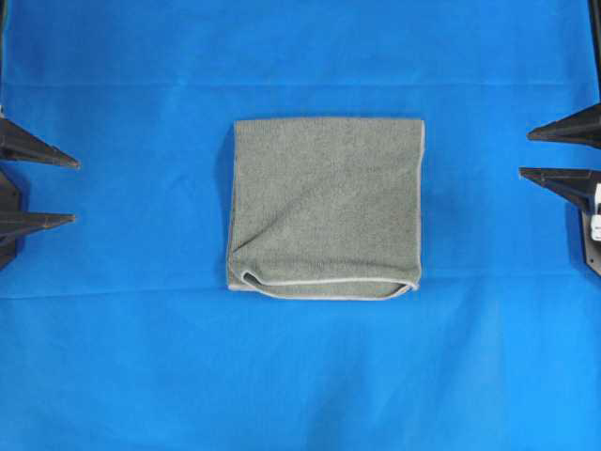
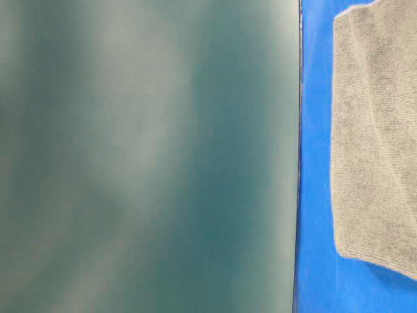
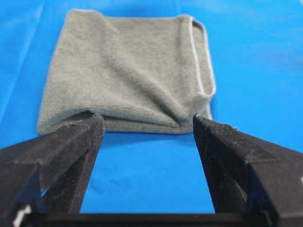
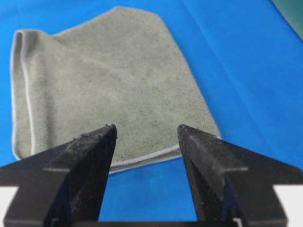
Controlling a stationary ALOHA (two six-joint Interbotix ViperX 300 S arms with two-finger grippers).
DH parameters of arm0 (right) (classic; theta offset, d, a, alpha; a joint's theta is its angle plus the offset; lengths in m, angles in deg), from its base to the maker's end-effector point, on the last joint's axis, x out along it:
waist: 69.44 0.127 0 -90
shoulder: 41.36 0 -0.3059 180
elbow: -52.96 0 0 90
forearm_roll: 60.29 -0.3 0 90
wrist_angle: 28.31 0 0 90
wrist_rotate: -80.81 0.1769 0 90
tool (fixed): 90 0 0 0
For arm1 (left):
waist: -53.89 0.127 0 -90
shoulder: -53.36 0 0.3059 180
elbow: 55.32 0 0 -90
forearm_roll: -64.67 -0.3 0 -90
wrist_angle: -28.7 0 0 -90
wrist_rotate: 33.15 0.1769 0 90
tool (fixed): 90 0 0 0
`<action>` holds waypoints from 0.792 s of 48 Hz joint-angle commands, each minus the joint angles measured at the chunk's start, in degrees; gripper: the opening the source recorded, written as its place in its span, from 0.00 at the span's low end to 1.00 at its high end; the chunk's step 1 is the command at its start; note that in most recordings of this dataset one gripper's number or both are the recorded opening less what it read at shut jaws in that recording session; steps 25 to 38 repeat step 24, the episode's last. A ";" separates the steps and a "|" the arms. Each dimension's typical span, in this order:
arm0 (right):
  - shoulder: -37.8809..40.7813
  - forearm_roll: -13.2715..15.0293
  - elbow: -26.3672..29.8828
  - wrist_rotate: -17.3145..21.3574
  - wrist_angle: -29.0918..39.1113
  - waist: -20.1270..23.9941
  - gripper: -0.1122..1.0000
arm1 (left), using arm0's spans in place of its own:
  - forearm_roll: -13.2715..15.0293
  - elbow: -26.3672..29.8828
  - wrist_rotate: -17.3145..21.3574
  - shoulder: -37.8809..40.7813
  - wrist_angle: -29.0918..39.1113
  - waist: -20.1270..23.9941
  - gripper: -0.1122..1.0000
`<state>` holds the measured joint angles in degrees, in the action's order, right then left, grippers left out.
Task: Fold a large towel.
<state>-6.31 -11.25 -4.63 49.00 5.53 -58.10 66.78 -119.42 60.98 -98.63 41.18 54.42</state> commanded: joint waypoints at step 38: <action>0.97 -0.26 0.70 0.09 0.26 0.00 0.60 | -0.18 0.44 0.26 0.53 0.26 -0.09 0.76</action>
